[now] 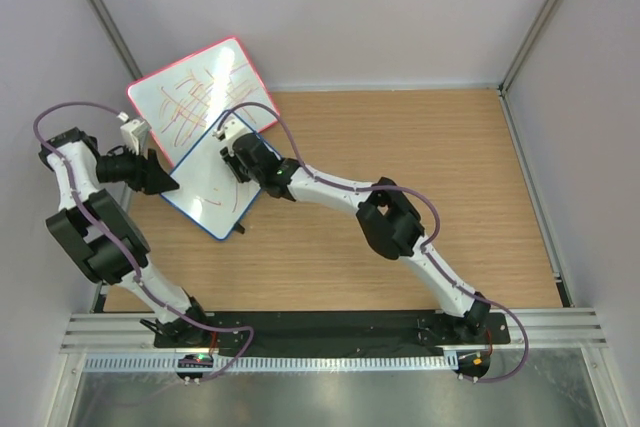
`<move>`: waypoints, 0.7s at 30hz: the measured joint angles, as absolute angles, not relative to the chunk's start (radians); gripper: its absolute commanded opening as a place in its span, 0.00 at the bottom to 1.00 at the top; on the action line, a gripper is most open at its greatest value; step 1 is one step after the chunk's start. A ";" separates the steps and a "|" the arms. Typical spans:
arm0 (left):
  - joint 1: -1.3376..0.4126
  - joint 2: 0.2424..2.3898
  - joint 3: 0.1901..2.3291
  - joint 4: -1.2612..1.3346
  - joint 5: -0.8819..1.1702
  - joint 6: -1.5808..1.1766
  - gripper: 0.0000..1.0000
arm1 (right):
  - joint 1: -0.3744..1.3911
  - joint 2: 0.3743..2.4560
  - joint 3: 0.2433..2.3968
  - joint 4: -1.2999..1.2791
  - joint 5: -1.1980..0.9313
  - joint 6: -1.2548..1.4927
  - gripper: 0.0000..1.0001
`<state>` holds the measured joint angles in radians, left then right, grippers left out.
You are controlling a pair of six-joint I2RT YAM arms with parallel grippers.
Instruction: Erase the whiteboard
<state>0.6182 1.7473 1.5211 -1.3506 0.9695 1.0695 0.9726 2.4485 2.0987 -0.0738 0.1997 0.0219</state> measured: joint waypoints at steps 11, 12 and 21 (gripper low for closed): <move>0.552 1.785 1.443 -1.314 0.943 0.943 0.08 | 0.973 2.405 2.003 -0.015 0.165 0.049 0.01; 0.554 1.789 1.443 -1.320 0.952 0.941 0.04 | 0.974 2.401 1.996 -0.011 0.165 0.049 0.01; 0.567 1.835 1.486 -1.386 0.977 0.924 0.00 | 1.060 2.350 1.880 0.132 0.136 0.015 0.01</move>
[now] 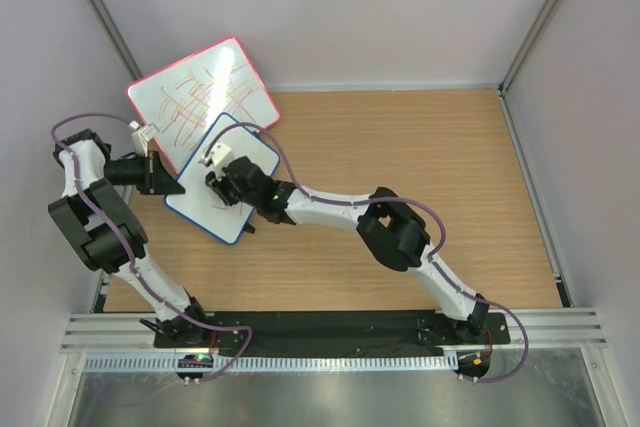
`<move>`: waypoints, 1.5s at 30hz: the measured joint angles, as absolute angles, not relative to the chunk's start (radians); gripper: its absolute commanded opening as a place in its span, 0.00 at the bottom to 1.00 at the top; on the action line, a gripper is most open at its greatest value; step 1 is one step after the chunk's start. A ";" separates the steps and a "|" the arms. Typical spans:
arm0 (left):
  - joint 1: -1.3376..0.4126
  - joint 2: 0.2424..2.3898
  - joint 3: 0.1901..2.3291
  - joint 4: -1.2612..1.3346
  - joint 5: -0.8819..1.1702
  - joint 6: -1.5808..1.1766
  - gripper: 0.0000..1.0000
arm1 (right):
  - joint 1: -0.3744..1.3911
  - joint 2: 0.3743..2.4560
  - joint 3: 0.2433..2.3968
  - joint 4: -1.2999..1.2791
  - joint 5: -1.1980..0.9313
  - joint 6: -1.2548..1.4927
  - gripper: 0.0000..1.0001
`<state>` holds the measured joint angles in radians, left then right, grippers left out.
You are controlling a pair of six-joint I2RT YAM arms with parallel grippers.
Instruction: Erase the whiteboard
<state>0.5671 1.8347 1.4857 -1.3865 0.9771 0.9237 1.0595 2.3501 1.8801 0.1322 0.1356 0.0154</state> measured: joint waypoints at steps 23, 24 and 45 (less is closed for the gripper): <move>0.541 1.835 1.518 -1.400 0.946 0.930 0.00 | 0.951 2.317 1.804 0.143 0.138 0.140 0.01; 0.540 1.835 1.518 -1.400 0.945 0.924 0.00 | 0.940 2.317 1.800 0.138 0.150 0.140 0.01; 0.519 1.822 1.531 -1.403 0.918 0.932 0.00 | 1.190 2.262 1.680 0.171 0.135 0.130 0.01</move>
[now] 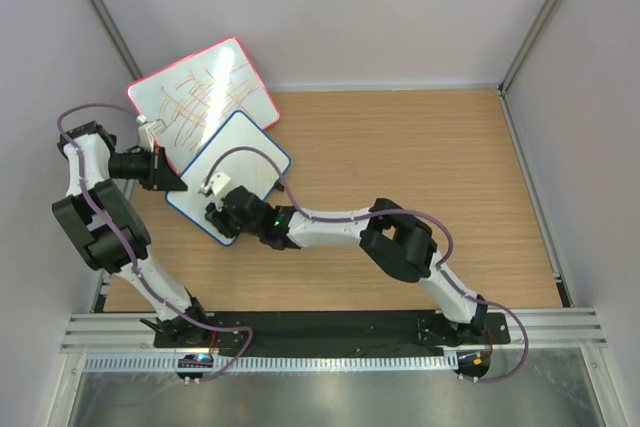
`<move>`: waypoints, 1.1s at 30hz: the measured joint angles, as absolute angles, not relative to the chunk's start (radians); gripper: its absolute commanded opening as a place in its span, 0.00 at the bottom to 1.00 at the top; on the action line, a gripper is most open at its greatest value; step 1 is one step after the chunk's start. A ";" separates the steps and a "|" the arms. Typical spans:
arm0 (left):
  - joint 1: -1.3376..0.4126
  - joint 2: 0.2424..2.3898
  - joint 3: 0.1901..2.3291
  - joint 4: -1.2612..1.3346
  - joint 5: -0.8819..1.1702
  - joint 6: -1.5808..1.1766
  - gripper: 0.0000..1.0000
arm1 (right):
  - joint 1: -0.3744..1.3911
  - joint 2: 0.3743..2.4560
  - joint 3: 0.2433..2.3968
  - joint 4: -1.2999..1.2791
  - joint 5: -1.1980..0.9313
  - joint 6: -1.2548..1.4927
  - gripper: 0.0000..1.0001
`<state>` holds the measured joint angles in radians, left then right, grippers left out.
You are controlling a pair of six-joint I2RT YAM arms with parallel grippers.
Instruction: Erase the whiteboard
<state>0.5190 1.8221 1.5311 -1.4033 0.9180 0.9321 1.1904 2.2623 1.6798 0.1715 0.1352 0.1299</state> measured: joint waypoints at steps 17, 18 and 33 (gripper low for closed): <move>0.512 1.822 1.537 -1.411 0.922 0.915 0.00 | 0.946 2.228 1.625 0.139 0.151 0.147 0.01; 0.512 1.822 1.538 -1.412 0.921 0.915 0.00 | 0.956 2.228 1.625 0.138 0.165 0.139 0.01; 0.512 1.821 1.540 -1.407 0.909 0.925 0.00 | 1.203 2.290 1.755 0.156 0.197 0.045 0.01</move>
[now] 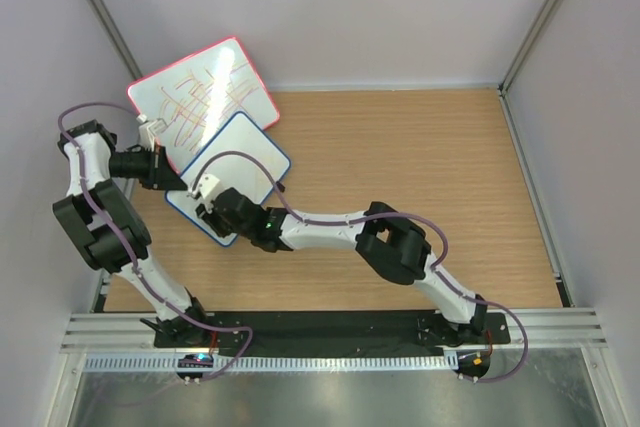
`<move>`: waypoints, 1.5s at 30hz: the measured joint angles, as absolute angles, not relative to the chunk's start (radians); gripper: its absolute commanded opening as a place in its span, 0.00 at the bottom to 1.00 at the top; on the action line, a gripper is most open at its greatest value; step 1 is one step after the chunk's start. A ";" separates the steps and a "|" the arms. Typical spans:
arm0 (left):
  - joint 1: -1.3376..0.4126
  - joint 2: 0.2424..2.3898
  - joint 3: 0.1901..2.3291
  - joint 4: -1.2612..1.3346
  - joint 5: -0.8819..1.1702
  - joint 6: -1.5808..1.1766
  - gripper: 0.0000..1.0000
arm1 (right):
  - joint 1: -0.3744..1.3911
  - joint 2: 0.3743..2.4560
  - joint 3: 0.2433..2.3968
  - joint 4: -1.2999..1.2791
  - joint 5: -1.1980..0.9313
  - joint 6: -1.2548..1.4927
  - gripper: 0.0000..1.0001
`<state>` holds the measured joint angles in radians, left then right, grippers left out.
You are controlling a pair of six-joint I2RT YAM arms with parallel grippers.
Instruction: Erase the whiteboard
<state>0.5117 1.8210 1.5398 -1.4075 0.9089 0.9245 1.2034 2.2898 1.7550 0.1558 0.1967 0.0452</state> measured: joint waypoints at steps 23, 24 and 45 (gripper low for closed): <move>0.504 1.821 1.542 -1.409 0.919 0.905 0.00 | 0.995 2.212 1.565 0.142 0.263 0.035 0.01; 0.505 1.821 1.542 -1.409 0.918 0.905 0.00 | 1.003 2.212 1.573 0.127 0.252 -0.005 0.01; 0.504 1.821 1.544 -1.403 0.916 0.923 0.00 | 1.164 2.286 1.837 -0.169 0.188 -0.442 0.01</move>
